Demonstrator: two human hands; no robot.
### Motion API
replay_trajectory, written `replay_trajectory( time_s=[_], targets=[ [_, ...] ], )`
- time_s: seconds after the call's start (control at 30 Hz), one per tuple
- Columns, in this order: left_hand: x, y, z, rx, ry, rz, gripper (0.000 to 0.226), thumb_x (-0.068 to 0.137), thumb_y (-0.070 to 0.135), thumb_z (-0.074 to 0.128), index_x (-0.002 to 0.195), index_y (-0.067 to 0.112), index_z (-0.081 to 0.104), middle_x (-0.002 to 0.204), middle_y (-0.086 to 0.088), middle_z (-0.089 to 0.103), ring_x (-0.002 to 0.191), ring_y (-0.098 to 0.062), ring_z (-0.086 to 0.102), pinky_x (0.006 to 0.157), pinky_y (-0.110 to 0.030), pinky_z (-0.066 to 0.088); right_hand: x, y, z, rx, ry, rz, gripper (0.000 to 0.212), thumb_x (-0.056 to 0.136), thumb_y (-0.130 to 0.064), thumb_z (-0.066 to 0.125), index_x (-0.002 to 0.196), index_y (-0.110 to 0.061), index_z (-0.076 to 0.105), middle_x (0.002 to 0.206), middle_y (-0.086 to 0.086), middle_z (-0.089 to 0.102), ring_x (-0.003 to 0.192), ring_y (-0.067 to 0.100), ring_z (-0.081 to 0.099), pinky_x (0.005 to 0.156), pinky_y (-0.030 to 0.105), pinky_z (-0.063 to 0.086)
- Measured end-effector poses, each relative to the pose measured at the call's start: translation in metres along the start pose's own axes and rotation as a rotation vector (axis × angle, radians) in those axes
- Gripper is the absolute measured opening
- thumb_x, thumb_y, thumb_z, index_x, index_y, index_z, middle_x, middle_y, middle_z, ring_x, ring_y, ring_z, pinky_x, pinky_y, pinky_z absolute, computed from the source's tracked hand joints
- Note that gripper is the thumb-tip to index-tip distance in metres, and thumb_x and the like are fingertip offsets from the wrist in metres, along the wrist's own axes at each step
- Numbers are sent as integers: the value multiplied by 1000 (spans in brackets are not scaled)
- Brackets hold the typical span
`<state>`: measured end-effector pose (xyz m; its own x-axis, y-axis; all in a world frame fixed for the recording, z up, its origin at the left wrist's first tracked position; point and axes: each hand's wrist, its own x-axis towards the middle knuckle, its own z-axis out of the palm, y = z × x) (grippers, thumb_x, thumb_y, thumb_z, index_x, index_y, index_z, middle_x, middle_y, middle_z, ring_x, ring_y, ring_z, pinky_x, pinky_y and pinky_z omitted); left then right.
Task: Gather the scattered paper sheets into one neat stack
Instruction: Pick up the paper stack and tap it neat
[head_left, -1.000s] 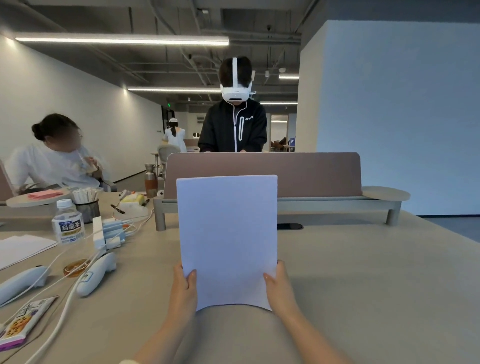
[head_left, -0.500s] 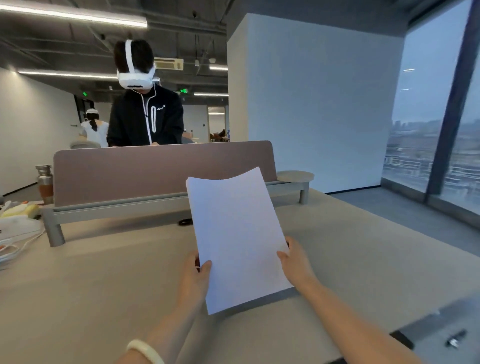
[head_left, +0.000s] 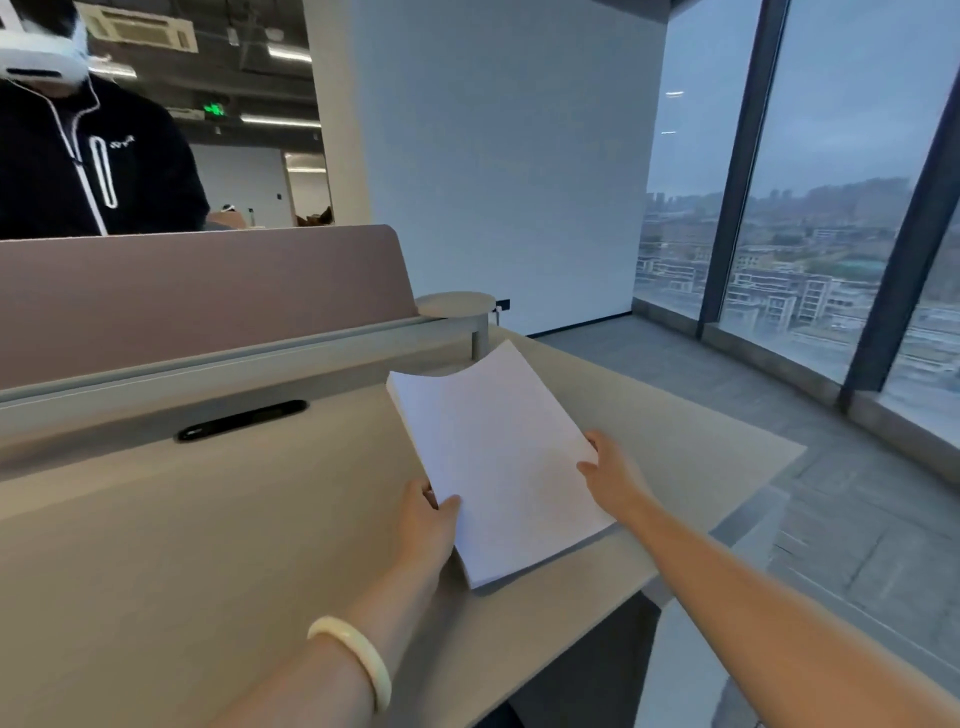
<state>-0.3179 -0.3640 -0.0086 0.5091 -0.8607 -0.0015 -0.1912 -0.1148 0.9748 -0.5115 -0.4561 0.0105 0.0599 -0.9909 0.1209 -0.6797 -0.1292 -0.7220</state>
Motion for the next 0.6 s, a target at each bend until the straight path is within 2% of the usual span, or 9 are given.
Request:
replay_trajectory(
  time_s=[0.1,0.23,0.33,0.47,0.6],
  targets=[
    [7,0,16,9,-7,-17,31,88,5,55,117,4,44,83,2,50,88,-22,52,75,-30,39,12,11,-6,-27,-5,3,34,92,-4,48,126,-10,47,125,10,57,110,30,57,92,39,48],
    [13,-3,27,85,-25,11,40,90,7,54,127,7,39,107,-7,56,93,-20,52,78,-30,40,23,19,-4,-55,-32,5,38,92,-4,48,128,-14,45,129,10,55,112,31,56,93,44,49],
    [17,-9,31,178,-26,78,42,89,8,53,129,9,39,118,-8,58,99,-21,55,80,-31,42,27,26,0,-93,-44,-6,42,92,-4,48,132,-14,42,132,10,53,116,31,54,95,42,47],
    [15,-15,31,440,-8,149,51,91,18,51,138,12,31,120,-11,57,108,-31,54,88,-38,47,27,38,5,-174,-49,-28,46,92,-4,49,137,-12,38,133,14,50,119,32,51,97,37,43],
    [8,-15,31,732,27,213,62,96,31,44,147,12,15,131,-10,52,122,-29,44,96,-35,35,24,47,8,-216,-31,-65,42,93,-8,48,134,-12,40,128,15,53,117,32,49,96,38,43]
  ],
)
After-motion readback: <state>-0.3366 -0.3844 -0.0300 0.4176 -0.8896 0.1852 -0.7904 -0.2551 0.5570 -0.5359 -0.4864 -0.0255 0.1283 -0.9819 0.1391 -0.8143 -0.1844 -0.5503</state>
